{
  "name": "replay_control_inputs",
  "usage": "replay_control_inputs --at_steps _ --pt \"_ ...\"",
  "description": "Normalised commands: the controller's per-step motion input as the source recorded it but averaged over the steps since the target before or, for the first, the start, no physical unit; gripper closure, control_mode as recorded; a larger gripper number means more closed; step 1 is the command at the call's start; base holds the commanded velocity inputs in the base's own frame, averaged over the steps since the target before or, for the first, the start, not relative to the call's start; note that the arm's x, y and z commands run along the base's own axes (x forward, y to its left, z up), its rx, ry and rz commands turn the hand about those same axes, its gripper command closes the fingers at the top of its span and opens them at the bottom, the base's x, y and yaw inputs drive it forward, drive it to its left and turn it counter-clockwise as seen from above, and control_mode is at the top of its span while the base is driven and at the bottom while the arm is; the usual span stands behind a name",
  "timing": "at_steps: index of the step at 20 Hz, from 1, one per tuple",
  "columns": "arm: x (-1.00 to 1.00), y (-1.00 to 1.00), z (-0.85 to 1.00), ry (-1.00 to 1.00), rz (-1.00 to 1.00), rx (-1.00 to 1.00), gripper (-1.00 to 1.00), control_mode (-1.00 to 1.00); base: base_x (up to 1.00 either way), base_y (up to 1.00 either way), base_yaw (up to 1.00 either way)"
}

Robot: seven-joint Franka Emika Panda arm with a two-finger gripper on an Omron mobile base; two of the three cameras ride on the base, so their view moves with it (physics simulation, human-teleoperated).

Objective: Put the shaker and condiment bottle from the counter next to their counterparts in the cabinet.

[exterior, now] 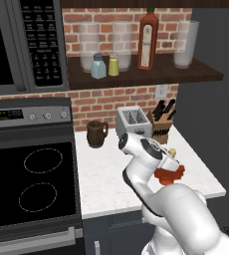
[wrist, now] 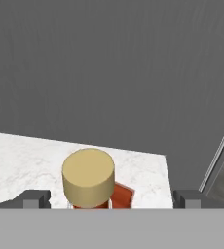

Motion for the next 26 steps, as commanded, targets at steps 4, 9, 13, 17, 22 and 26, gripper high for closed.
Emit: replay_control_inputs --at_steps 4,9,13,17,22,26 --pt "0.23 0.0 -0.06 0.0 0.0 0.0 -1.0 -1.0 0.0 0.0 0.0" --pt "0.25 0.0 -0.02 0.0 0.0 0.0 -1.0 -1.0 0.0 0.0 0.0" --pt "0.11 0.0 -0.06 0.0 0.0 0.0 -1.0 -1.0 0.0 0.0 0.0" --pt "-0.13 0.0 -0.04 -0.01 -0.11 0.0 -1.0 -1.0 0.0 0.0 0.0" --pt "-0.17 -0.01 -0.02 -0.06 -0.14 0.0 -1.0 -1.0 0.0 0.0 0.0" --pt "-0.01 0.0 -0.01 -0.08 -0.11 0.0 -1.0 -1.0 0.0 0.0 0.0"
